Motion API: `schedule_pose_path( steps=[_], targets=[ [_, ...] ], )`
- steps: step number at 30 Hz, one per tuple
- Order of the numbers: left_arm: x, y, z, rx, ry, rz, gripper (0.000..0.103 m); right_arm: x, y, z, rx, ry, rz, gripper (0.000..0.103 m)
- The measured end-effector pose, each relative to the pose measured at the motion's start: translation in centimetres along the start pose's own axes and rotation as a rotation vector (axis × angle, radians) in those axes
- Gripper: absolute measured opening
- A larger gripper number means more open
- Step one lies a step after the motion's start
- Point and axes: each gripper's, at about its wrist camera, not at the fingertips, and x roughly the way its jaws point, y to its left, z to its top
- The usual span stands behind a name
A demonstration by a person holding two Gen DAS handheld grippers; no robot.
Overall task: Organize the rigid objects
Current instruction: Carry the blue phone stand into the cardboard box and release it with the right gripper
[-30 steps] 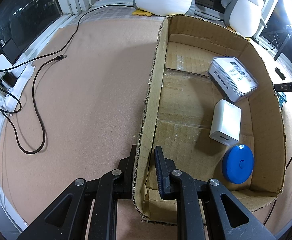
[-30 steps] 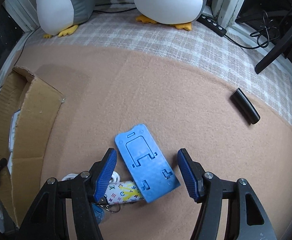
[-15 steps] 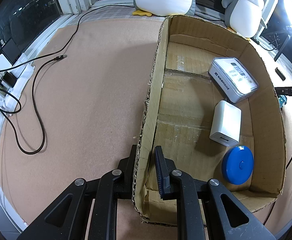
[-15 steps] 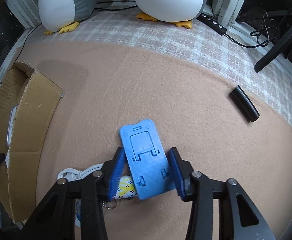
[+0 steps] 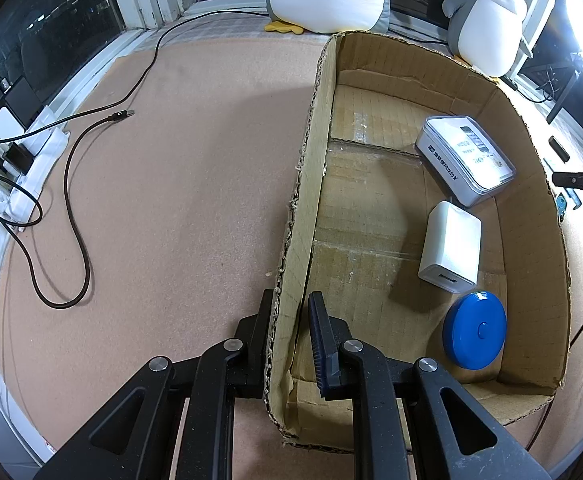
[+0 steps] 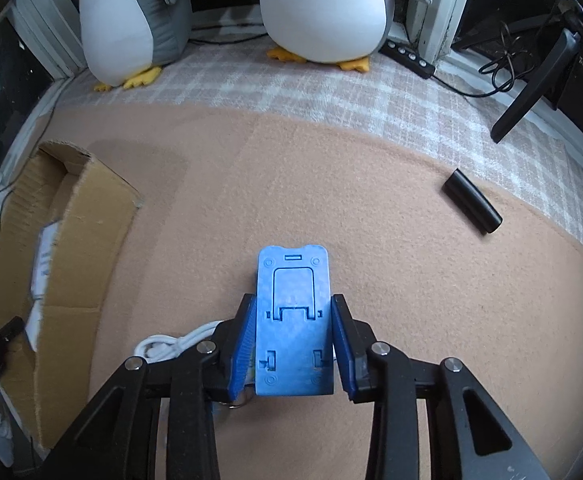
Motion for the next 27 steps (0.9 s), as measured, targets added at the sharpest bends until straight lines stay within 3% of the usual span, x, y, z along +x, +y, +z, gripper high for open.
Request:
schedule_pose_path(
  steps=[5, 14, 21, 27],
  targets=[
    [0.0, 0.0, 0.0, -0.001, -0.001, -0.001, 0.017, -3.2, 2.8, 0.0, -0.036, -0.066, 0.046, 0.033],
    [-0.1, -0.2, 0.2, -0.006, -0.003, -0.007, 0.017, -6.6, 12.3, 0.2, -0.172, -0.138, 0.168, 0.033],
    [-0.1, 0.0, 0.2, -0.007, -0.005, -0.012, 0.017, -5.8, 18.9, 0.1, -0.257, -0.132, 0.222, 0.033],
    [-0.1, 0.0, 0.2, -0.008, -0.005, -0.012, 0.017, -3.4, 22.3, -0.2, -0.295, -0.102, 0.242, 0.033]
  ],
)
